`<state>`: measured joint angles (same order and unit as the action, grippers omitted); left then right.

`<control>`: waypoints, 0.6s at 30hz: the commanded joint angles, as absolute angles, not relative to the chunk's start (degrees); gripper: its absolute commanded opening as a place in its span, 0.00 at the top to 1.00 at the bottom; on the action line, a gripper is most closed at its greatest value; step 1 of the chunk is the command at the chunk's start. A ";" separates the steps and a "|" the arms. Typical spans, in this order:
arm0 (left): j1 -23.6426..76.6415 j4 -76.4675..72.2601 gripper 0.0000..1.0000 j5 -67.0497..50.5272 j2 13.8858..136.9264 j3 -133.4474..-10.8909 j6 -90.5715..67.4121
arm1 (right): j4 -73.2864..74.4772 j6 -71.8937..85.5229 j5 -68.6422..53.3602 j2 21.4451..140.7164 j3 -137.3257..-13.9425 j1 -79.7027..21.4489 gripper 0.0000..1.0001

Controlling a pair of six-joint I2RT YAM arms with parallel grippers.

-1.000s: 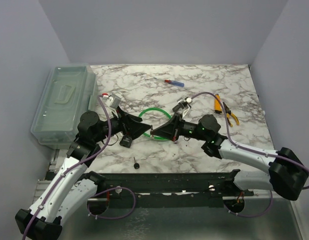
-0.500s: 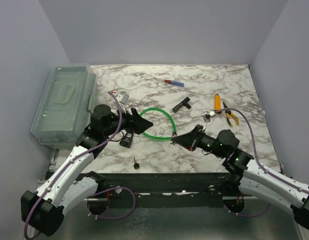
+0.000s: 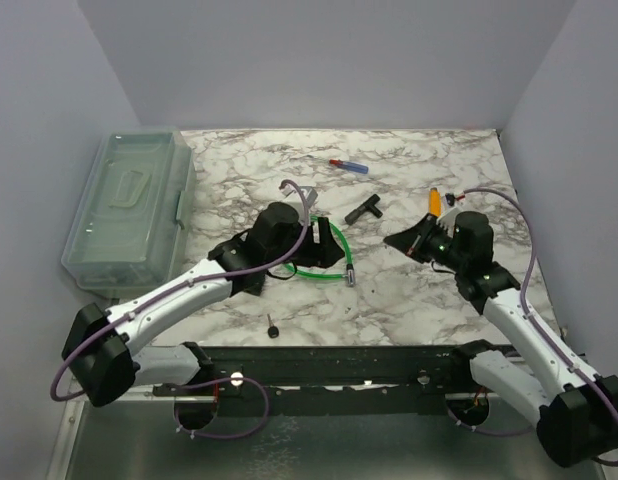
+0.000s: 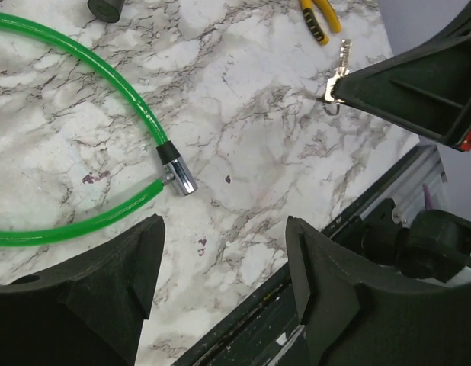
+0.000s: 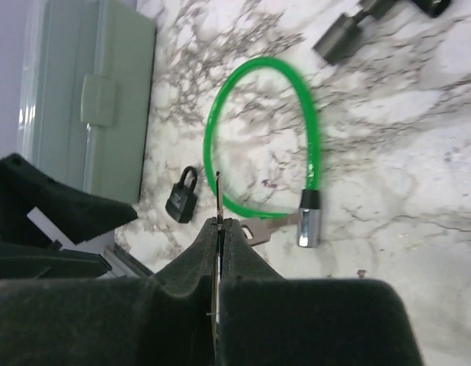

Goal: Unlock with the key

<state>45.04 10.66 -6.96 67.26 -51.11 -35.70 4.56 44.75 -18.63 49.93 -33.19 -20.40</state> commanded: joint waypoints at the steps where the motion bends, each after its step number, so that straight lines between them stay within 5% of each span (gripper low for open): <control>1: 47.56 15.29 0.32 5.32 73.89 -56.50 -40.24 | 5.93 43.48 -34.63 50.63 -34.51 -13.04 1.00; 18: 55.09 25.28 0.39 17.02 100.82 -74.02 -42.36 | 30.44 46.01 -29.30 26.35 -28.38 -12.83 1.00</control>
